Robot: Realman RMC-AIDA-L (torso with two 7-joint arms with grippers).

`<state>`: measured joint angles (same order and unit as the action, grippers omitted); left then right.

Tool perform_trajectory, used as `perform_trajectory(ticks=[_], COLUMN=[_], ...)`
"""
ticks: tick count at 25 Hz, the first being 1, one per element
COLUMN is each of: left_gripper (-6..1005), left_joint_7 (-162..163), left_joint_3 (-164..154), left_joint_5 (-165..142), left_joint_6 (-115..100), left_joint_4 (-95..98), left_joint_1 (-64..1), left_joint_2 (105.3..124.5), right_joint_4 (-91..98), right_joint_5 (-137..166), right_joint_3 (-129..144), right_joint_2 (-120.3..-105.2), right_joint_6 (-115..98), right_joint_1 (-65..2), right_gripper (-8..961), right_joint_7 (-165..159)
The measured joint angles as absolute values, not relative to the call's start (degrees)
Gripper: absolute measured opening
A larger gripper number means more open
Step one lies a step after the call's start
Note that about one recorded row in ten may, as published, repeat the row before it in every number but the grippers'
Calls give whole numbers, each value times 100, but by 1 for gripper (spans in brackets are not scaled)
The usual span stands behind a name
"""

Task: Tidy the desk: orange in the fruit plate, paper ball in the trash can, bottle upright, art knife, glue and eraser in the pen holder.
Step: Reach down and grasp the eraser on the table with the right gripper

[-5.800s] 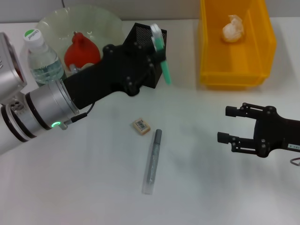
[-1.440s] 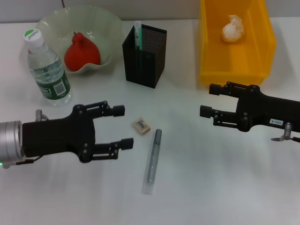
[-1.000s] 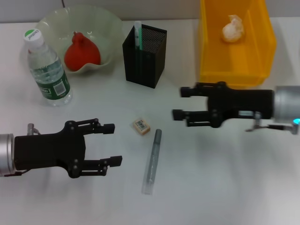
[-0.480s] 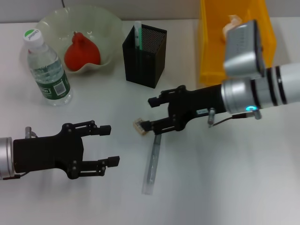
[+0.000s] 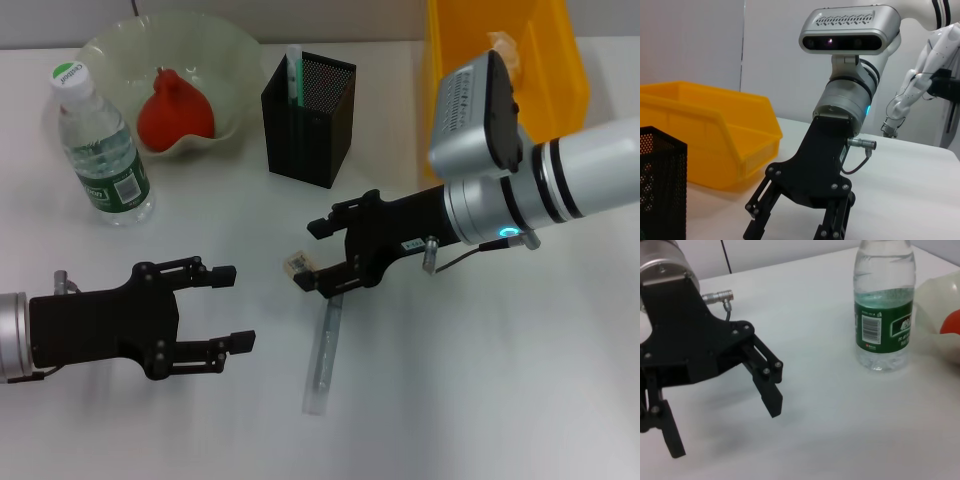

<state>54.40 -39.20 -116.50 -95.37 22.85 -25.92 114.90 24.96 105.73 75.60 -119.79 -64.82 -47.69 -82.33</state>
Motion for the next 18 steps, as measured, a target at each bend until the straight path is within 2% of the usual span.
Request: perform_trajectory(ticks=[18], left_gripper=[787], left_joint_7=[5493], left_joint_3=[-3911], left_joint_5=[-11610], left_joint_6=[-9532], left_joint_4=[2285], left_joint_1=[-2600], left_joint_2=[11507], right_joint_4=[2649], right_joint_5=[10177], right_joint_3=[8838], right_joint_2=[-11988], right_joint_6=[-5743], right_joint_1=[-4929], right_gripper=[742], right_joint_7=[-8212])
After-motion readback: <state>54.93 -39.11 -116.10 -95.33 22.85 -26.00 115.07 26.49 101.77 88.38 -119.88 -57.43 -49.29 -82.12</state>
